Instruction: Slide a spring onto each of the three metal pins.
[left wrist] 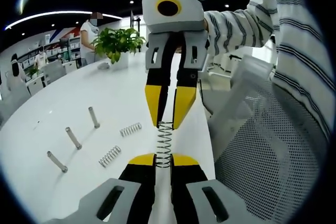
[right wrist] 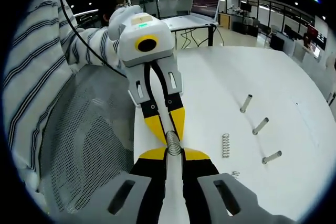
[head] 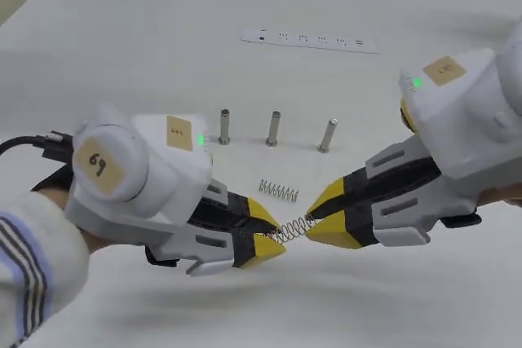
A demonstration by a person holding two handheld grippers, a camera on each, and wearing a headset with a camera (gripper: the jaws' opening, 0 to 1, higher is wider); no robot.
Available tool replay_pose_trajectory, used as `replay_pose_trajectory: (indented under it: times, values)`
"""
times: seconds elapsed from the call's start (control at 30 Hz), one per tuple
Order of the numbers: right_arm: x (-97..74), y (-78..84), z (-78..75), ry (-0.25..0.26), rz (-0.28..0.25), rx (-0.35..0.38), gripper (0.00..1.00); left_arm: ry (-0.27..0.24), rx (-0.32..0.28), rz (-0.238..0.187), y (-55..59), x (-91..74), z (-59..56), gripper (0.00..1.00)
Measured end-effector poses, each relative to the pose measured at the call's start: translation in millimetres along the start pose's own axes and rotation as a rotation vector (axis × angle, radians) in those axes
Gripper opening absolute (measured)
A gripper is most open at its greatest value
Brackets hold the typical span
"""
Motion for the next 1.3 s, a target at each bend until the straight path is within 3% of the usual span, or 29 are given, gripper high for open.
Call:
replay_pose_trajectory:
  times: [0.6, 0.9, 1.3]
  values:
    - [-9.3, -14.5, -1.1, 0.009, 0.089, -0.096, 0.07, -0.055, -0.002, -0.032, -7.5, -0.3, -1.7, 0.02]
    - [-9.6, -13.8, -3.4, -0.005, 0.113, -0.114, 0.07, -0.064, 0.023, -0.011, -8.9, 3.1, -2.1, 0.02]
    - [-8.5, -12.4, -6.8, -0.015, 0.149, -0.203, 0.07, -0.087, 0.028, 0.019, -8.8, 3.5, -0.2, 0.02]
Point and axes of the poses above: the centre of the closed fingertips' face, and the gripper's own axes: x roughly forward along the fingers, z roughly to its left, y roughly out of its underside, the point moved 5 cm from there along -x, roughly backward along the fingers, and after that the axes turned 9 degrees about z, right-handed, at the moved point
